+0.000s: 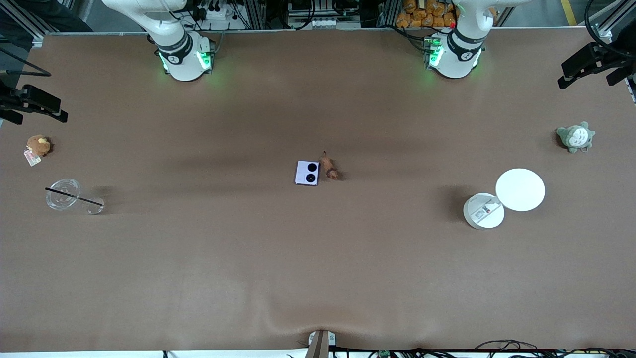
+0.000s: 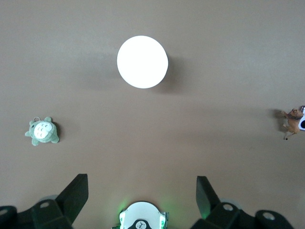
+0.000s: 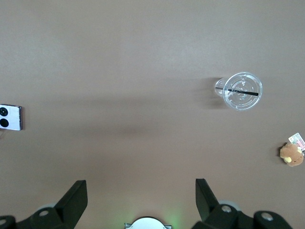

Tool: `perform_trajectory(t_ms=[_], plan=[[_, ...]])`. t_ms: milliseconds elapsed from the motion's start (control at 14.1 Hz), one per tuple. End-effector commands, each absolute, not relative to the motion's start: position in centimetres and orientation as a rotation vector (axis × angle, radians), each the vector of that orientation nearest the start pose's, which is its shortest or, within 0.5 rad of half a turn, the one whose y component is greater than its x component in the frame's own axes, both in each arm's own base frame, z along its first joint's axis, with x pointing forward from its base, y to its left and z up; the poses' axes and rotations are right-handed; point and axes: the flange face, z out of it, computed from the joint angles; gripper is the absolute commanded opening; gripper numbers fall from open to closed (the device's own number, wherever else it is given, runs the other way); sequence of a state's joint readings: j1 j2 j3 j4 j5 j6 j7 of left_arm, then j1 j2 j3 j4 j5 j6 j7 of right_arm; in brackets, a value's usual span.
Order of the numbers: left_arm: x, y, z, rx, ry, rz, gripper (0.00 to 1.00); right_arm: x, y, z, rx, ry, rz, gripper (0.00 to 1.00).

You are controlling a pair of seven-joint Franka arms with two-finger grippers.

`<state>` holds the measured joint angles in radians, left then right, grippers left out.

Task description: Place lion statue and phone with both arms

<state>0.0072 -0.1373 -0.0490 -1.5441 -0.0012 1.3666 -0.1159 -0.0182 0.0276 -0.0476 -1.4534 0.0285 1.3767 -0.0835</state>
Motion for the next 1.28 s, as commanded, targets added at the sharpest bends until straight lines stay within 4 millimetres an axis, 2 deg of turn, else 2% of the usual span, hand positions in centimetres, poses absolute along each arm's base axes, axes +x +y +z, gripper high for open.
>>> perform_trajectory(t_ms=[0, 71, 354, 638, 1205], plan=[[48.3, -2.4, 69.4, -3.133, -0.113, 0.118, 1.0, 54.1, -3.9, 64.2, -3.095, -0.003, 0.185, 1.0], [48.1, -2.5, 69.5, -3.131, -0.114, 0.115, 1.0, 54.1, -4.4, 63.6, -3.092, 0.012, 0.204, 1.0], [48.3, -3.4, 69.2, -3.135, -0.098, 0.123, 1.0, 54.1, -4.0, 62.7, -3.089, 0.003, 0.233, 1.0], [48.9, -5.6, 68.2, -3.128, -0.055, 0.147, 1.0, 54.0, -4.4, 62.3, -3.086, 0.013, 0.249, 1.0], [50.7, -12.1, 64.2, -3.108, 0.028, 0.225, 1.0, 54.1, -4.3, 62.2, -3.085, 0.008, 0.241, 1.0]])
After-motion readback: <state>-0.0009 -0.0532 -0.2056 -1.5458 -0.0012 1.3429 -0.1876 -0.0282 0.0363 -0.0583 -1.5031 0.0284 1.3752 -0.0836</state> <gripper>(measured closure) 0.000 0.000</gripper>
